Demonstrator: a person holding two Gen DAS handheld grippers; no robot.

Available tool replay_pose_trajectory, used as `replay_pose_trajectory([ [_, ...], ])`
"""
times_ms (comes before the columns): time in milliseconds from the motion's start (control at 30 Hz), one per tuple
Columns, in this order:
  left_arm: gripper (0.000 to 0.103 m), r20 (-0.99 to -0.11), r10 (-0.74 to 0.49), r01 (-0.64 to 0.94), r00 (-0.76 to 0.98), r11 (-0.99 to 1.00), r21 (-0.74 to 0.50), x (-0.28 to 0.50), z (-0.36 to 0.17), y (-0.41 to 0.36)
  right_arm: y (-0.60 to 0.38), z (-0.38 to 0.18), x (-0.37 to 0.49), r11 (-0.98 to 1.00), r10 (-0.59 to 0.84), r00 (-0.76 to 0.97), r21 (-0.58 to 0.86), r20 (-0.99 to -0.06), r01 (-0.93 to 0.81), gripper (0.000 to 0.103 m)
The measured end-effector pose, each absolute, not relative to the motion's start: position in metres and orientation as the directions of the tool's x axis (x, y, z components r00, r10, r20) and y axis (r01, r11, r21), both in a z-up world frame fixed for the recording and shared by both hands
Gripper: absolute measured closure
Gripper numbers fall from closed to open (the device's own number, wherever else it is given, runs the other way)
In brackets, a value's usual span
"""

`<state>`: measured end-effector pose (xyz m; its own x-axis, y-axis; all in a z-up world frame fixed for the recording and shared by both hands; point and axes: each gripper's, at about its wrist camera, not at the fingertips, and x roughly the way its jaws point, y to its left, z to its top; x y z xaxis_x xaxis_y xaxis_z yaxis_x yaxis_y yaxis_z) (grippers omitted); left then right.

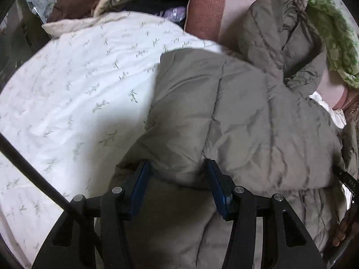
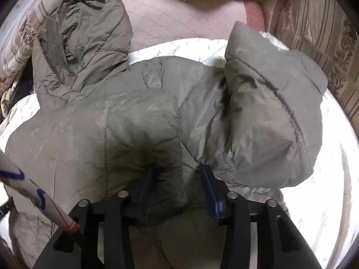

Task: Fold large clothes

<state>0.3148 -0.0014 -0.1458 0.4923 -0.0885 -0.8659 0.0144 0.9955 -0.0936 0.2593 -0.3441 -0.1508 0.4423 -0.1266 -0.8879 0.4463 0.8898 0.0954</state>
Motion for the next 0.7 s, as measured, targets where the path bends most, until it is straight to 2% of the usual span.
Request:
replay_pose_trajectory([
  [67,0.052,-0.857,-0.089,0.017,0.508,0.996,-0.093,0.298,-0.135,0.001,-0.34,-0.134,0.247,0.893,-0.174,0.464,0.06,-0.869,0.446,0.046],
  [200,0.051,-0.8,-0.026,0.002,0.6,1.0,-0.031,0.246,-0.099,0.006,-0.318,-0.099,0.211,0.907,-0.238,0.526,0.006,-0.816,0.42,0.045],
  [300,0.05,-0.785,0.028,-0.039,0.619,0.999,0.005,0.213,-0.083,0.01,-0.289,-0.072,0.186,0.936,-0.155,0.61,0.082,-0.777,0.343,0.044],
  [367,0.046,-0.783,0.032,-0.063,0.621,0.998,-0.009,0.189,-0.074,0.013,-0.266,-0.061,0.172,0.951,-0.056,0.64,0.154,-0.766,0.268,0.038],
  [467,0.042,-0.782,0.016,-0.081,0.623,0.996,-0.044,0.16,-0.066,0.02,-0.232,-0.052,0.161,0.959,0.046,0.654,0.217,-0.755,0.182,0.038],
  [700,0.04,-0.763,-0.005,-0.063,0.646,0.996,-0.06,0.116,-0.05,0.017,-0.19,-0.042,0.125,0.976,0.069,0.658,0.188,-0.75,0.112,0.038],
])
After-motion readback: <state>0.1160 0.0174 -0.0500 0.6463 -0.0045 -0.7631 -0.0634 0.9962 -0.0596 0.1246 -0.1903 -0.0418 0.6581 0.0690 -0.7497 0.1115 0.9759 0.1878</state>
